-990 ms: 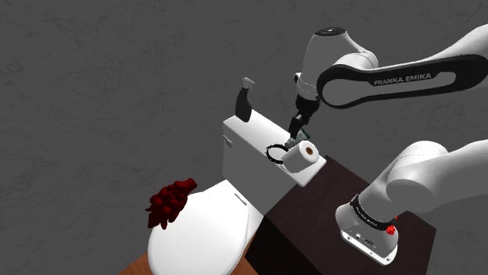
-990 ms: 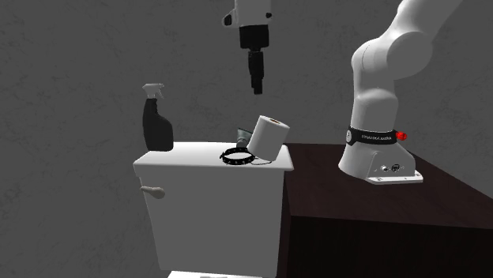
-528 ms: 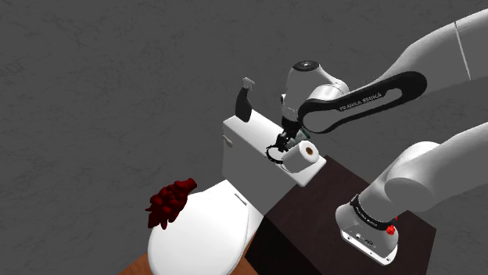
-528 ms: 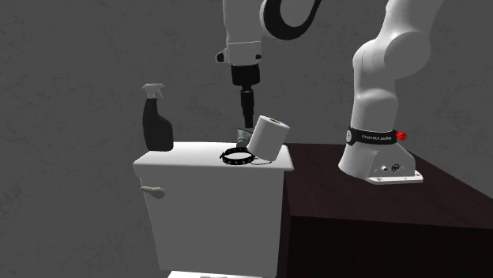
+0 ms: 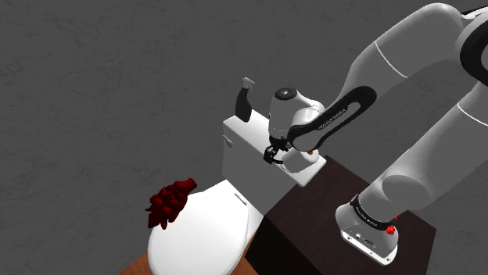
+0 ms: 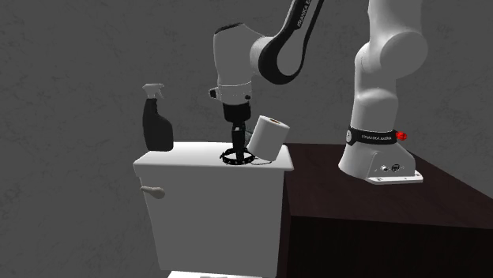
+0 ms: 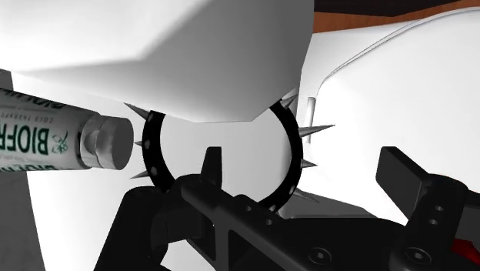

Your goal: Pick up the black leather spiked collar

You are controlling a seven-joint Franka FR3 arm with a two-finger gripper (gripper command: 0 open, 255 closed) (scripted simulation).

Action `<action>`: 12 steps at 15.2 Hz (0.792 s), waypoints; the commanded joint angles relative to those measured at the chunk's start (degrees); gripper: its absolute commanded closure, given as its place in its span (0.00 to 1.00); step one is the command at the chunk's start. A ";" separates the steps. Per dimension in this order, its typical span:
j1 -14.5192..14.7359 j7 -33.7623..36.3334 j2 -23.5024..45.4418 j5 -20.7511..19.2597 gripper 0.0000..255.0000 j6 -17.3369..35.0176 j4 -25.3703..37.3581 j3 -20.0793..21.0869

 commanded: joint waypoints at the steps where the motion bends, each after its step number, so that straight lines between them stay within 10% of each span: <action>1: -0.34 2.68 3.18 -3.43 0.00 2.24 0.54 -0.57; 8: 0.34 8.10 8.90 -10.12 0.00 6.06 1.59 -2.65; 9: 0.34 8.03 8.82 -9.99 1.00 5.98 1.61 -2.59; 12: 0.37 8.19 8.98 -10.19 1.00 6.09 1.63 -2.67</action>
